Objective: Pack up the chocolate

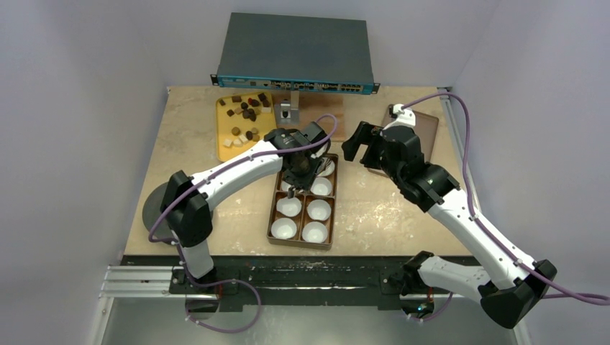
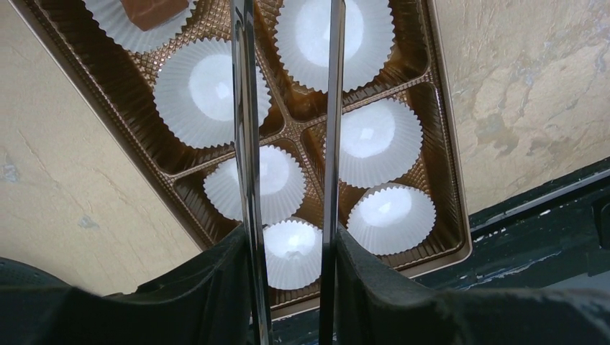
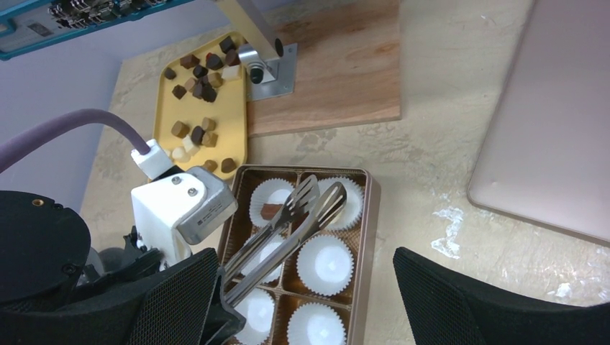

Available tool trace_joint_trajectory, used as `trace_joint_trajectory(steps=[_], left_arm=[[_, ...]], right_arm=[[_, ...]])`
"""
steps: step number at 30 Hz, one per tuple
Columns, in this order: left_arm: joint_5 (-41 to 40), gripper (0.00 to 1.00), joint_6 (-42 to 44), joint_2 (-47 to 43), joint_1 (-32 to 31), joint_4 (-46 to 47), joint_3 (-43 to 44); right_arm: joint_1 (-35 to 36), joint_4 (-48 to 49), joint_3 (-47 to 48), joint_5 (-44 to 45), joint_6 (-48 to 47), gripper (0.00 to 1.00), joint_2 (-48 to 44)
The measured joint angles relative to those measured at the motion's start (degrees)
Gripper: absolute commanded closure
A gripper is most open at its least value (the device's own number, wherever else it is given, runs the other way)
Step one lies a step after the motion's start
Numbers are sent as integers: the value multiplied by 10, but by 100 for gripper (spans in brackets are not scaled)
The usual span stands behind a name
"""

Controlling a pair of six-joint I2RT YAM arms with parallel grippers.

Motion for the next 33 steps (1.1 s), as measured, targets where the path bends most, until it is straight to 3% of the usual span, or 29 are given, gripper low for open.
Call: trace_joint_trajectory(steps=[11, 18, 33], left_arm=[[-13, 64, 1, -8, 0, -2, 1], [-26, 64, 1, -70, 11, -17, 1], [-38, 64, 10, -194, 148, -28, -76]], right_arm=[[0, -1, 0, 0, 0, 11, 0], [0, -2, 0, 0, 0, 11, 0], [0, -2, 0, -1, -1, 11, 1]])
